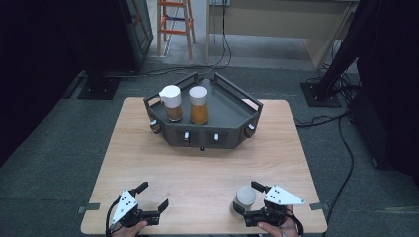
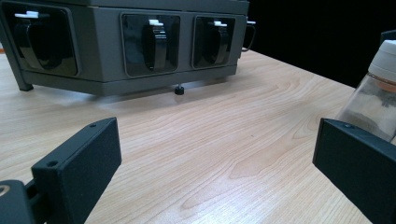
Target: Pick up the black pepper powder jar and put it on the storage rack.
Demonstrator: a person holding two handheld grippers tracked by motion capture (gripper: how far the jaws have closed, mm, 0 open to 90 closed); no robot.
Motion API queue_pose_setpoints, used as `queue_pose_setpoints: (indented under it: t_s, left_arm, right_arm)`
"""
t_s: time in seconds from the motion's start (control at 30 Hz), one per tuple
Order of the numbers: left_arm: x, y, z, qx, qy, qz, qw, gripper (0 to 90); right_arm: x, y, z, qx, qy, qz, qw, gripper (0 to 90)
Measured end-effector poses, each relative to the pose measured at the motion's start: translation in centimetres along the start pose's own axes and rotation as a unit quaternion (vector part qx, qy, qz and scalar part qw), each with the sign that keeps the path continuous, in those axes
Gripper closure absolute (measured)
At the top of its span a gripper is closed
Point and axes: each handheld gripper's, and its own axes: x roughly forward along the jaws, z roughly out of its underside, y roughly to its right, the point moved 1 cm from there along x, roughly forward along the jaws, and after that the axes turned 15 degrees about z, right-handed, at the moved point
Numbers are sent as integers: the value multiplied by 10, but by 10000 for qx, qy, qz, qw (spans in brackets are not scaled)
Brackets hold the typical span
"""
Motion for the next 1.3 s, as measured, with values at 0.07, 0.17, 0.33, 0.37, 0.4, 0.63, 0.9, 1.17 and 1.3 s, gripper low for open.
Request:
queue_pose_setpoints:
  t_s: [0.07,0.17,0.33,0.37,0.4,0.63,0.9,1.17,1.3]
  left_arm:
    - [0,0,0,3,0,2,10000,9]
    - [0,0,0,7,4,1,10000,9]
    - [0,0,0,10,-3,4,10000,9]
    - [0,0,0,6,-4,4,10000,9]
    - [0,0,0,8,-8,4,10000,9]
    - [0,0,0,14,-3,1,10000,9]
    - [0,0,0,15,5,0,10000,9]
    - [0,1,0,11,7,1,10000,9]
    - [0,0,-1,13,-8,0,10000,9]
  right_arm:
    - [1,0,2,24,-25,-11,10000,23]
    - [3,-1,5,5,-73,2,10000,23]
    - [3,-4,9,-107,-109,61,9999,23]
    - [4,-5,10,-116,-111,75,9998,23]
    - [4,-5,11,-128,-129,82,9998,24]
    - [6,-7,16,-223,-162,135,9995,59]
    - [10,-10,21,-320,-219,224,9990,191]
    - [10,-11,25,-419,-203,402,9981,327]
    - [9,-14,25,-598,-140,462,9970,342]
